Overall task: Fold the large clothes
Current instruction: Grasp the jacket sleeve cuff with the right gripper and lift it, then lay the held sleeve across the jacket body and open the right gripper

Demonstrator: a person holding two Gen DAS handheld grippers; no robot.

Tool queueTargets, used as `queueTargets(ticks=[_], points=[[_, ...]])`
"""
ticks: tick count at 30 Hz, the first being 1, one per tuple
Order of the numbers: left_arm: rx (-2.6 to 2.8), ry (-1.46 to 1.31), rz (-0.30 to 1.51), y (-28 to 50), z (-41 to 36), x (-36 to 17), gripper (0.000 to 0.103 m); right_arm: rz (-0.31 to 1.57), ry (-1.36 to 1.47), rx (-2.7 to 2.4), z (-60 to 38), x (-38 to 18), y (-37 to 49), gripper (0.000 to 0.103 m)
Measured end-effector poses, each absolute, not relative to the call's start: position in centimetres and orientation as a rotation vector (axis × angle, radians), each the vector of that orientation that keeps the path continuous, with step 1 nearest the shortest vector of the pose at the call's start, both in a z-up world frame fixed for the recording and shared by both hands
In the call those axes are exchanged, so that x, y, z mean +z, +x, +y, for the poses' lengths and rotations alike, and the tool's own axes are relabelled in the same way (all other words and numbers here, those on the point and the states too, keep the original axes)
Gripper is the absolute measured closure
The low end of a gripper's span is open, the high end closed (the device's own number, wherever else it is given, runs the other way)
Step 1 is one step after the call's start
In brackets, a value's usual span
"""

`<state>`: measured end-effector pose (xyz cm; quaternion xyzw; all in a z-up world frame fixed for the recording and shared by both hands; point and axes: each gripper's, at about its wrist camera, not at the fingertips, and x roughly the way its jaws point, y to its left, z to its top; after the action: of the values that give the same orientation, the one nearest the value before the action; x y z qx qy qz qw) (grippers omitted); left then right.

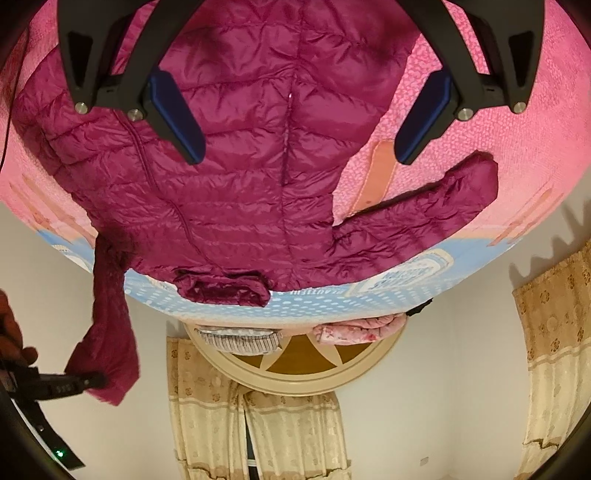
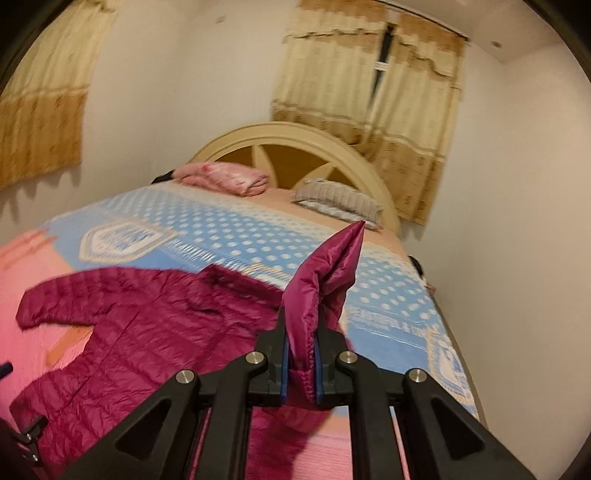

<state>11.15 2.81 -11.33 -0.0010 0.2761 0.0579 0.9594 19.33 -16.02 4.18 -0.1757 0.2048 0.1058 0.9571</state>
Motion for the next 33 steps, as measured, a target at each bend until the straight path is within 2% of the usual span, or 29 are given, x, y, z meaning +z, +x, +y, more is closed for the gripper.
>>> queueTargets(ticks=[7,17,24,25,27,28,29,33], points=[[0.135,0.005,0.572,11.3,3.2,-11.8,0.000,0.458,-0.407,0.308,-9.3,-1.8,20.7,0.094],[0.189,0.006,0.617,11.7,4.5,-13.2,0.000,0.646,-0.291,0.407,-4.0,-11.7,24.5,0.094],[0.200,0.031,0.625,12.2,4.3,-13.2,0.000,0.727,-0.229,0.486,-1.8,-15.6,25.2,0.093],[0.198,0.035,0.626,12.3,4.2,-13.1,0.000,0.744,-0.218,0.497,-1.6,-16.1,25.3,0.089],[0.196,0.051,0.619,12.5,4.0,-12.7,0.000,0.757,-0.201,0.547,-1.6,-16.4,25.3,0.068],[0.198,0.057,0.613,12.6,4.0,-12.5,0.000,0.767,-0.199,0.585,-1.5,-16.5,25.0,0.035],[0.200,0.059,0.607,12.7,4.0,-12.2,0.000,0.760,-0.199,0.600,-1.4,-16.3,24.7,0.012],[0.188,0.065,0.608,13.7,3.9,-11.2,0.000,0.702,-0.164,0.610,-2.9,-14.2,23.5,0.011]])
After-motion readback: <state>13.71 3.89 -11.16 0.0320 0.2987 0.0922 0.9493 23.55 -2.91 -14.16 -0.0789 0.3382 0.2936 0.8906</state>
